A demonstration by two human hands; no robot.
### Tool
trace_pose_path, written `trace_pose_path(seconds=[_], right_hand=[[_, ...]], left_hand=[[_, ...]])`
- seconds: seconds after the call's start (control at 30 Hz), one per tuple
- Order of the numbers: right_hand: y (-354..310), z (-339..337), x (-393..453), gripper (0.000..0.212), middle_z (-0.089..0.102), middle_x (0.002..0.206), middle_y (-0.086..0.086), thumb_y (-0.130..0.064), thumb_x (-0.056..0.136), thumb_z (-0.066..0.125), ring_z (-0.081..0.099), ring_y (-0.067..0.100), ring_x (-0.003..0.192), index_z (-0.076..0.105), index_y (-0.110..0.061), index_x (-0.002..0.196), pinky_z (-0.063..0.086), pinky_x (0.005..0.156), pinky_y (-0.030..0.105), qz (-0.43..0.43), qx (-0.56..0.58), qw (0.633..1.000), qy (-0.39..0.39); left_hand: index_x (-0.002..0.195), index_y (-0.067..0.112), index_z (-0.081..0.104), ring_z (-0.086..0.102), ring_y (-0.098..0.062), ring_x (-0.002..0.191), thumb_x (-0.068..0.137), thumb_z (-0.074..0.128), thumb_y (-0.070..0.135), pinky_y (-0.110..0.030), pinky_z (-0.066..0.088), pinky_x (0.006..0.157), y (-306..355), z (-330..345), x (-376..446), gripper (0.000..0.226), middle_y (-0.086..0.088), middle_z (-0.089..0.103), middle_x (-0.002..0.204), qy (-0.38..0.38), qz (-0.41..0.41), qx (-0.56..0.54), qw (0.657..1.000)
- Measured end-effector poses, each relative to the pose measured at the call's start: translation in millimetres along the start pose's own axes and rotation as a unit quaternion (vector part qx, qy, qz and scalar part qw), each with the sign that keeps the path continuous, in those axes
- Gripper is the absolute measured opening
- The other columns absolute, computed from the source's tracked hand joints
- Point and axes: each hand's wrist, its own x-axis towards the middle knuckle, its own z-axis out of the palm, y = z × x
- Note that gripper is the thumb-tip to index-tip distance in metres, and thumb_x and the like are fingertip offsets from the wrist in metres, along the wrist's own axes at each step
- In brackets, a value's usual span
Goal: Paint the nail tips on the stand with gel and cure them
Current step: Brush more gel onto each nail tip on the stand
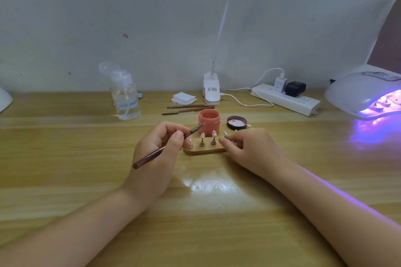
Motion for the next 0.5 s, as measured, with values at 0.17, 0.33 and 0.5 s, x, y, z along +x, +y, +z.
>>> trace_pose_path(seconds=[0.17, 0.33, 0.5], right_hand=[[-1.0, 4.1, 0.5, 0.030, 0.070, 0.077, 0.001, -0.041, 0.094, 0.054, 0.061, 0.019, 0.079, 0.075, -0.020, 0.094, 0.050, 0.069, 0.032, 0.027, -0.018, 0.999, 0.012], [-2.4, 3.0, -1.8, 0.025, 0.069, 0.080, -0.004, -0.040, 0.095, 0.050, 0.060, 0.019, 0.080, 0.074, -0.030, 0.098, 0.045, 0.061, 0.029, 0.016, -0.044, 0.999, 0.025], [-3.8, 3.5, -3.0, 0.021, 0.068, 0.075, -0.002, -0.034, 0.093, 0.056, 0.060, 0.022, 0.077, 0.075, -0.025, 0.092, 0.048, 0.062, 0.032, 0.007, -0.014, 0.998, 0.067]], left_hand=[[0.089, 0.020, 0.069, 0.065, 0.001, 0.070, 0.093, 0.063, 0.012, -0.009, 0.047, 0.064, -1.6, 2.5, 6.4, 0.011, 0.006, 0.072, 0.075, 0.020, -0.014, 0.003, 1.000], [0.083, 0.021, 0.070, 0.065, -0.002, 0.067, 0.089, 0.068, 0.016, -0.016, 0.051, 0.063, 2.1, -6.4, 33.1, 0.008, 0.005, 0.073, 0.073, 0.075, -0.083, -0.029, 0.993], [0.083, 0.025, 0.070, 0.067, -0.005, 0.071, 0.086, 0.071, 0.020, -0.020, 0.053, 0.065, 9.6, -7.7, 59.4, 0.005, 0.007, 0.074, 0.074, 0.043, -0.080, 0.013, 0.996]])
